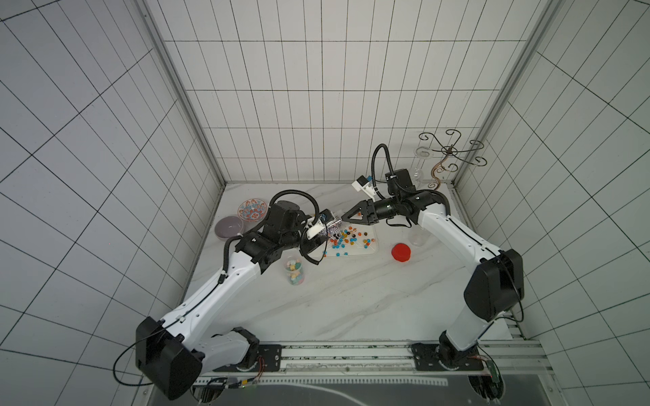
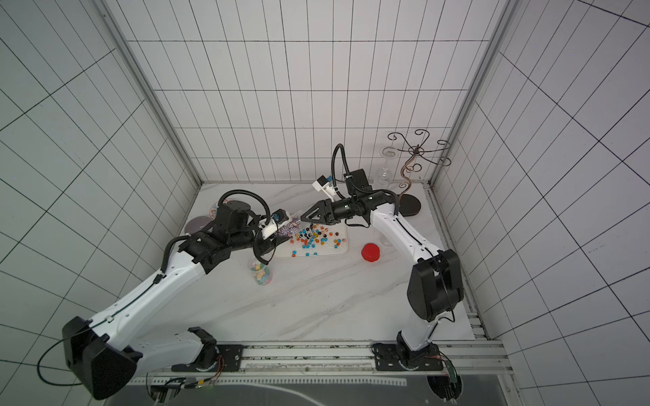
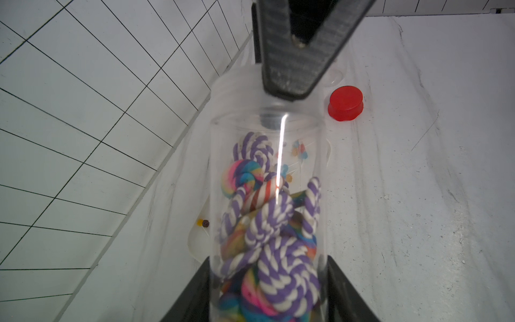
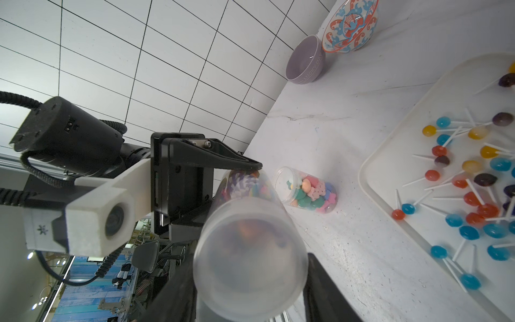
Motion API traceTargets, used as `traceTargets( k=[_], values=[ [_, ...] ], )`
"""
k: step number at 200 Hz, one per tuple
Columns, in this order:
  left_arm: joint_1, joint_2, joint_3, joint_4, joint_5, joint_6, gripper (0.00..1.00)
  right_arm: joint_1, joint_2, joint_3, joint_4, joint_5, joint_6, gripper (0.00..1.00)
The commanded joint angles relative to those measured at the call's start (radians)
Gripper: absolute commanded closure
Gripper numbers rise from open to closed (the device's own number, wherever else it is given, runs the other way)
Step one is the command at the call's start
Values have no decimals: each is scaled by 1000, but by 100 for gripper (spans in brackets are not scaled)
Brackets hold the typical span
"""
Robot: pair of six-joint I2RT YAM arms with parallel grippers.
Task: Pour the candies out of the jar
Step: Unscrew the lid from the jar.
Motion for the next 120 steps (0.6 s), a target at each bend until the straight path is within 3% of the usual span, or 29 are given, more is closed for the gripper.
traceTargets(
  k=[1, 27, 74, 120],
  values=[
    [-4, -6, -5, 57, 33, -20, 50, 6, -5, 94, 35, -15, -26, 61],
    [16, -12, -16, 91, 70, -53, 50, 6, -20, 78, 38, -21, -65, 67],
    [159, 24, 19, 139, 352, -170, 50, 6, -87, -22, 81, 2, -192, 81],
    [240, 87, 57, 143, 587, -224, 50, 2, -165, -157, 254, -67, -255, 82]
  ],
)
